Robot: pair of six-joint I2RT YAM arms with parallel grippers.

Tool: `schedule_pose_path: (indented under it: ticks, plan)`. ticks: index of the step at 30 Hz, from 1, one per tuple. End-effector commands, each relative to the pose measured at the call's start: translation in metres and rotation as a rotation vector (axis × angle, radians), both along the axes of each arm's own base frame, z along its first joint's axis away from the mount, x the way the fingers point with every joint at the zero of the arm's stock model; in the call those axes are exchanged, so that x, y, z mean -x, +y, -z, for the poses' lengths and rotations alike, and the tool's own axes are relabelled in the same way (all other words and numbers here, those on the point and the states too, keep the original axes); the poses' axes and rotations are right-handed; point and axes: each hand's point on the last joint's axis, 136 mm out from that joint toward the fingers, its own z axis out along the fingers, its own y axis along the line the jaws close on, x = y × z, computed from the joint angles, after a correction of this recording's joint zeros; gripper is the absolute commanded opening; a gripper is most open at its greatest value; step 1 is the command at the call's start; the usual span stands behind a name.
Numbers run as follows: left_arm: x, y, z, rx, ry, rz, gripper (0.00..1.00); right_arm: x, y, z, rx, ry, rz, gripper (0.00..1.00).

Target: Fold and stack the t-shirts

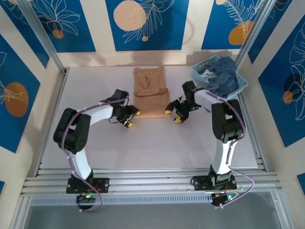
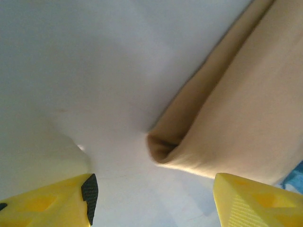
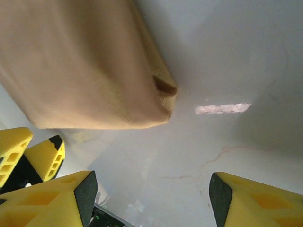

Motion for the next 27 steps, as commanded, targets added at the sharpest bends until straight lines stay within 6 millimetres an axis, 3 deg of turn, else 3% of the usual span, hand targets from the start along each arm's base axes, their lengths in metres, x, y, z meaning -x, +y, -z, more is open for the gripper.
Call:
schedule_pose_path:
  ticks: [1, 6, 9, 11, 14, 16, 17, 20, 25, 27]
  plan:
    - [-0.018, -0.015, -0.004, 0.070, -0.030, -0.051, 0.66, -0.017, 0.011, 0.000, -0.064, -0.020, 0.016, 0.64]
    - [-0.026, -0.023, 0.005, 0.067, -0.019, -0.049, 0.64, -0.030, 0.014, 0.008, -0.056, -0.004, 0.022, 0.59]
    - [-0.034, -0.027, 0.011, 0.073, -0.020, -0.056, 0.57, -0.035, 0.018, 0.013, -0.052, 0.017, 0.025, 0.53]
    - [-0.040, -0.030, 0.012, 0.081, -0.032, -0.055, 0.47, -0.040, 0.020, 0.016, -0.056, 0.022, 0.032, 0.44]
    - [-0.051, -0.034, 0.010, 0.092, -0.047, -0.057, 0.19, -0.050, 0.024, 0.013, -0.072, 0.020, 0.049, 0.22]
    - [-0.061, -0.033, -0.001, 0.091, -0.080, -0.063, 0.03, -0.061, 0.027, 0.000, -0.084, -0.009, 0.054, 0.08]
    - [-0.067, -0.032, -0.010, 0.082, -0.101, -0.058, 0.00, -0.067, 0.028, -0.010, -0.085, -0.028, 0.057, 0.02]
    - [-0.090, -0.026, -0.050, 0.063, -0.182, -0.042, 0.00, -0.093, 0.027, -0.051, -0.096, -0.111, 0.076, 0.00]
    - [-0.136, -0.015, -0.158, 0.066, -0.416, -0.020, 0.00, -0.141, 0.028, -0.146, -0.136, -0.304, 0.095, 0.00]
    - [-0.140, -0.014, -0.182, 0.056, -0.453, 0.010, 0.00, -0.147, 0.031, -0.168, -0.154, -0.336, 0.086, 0.00]
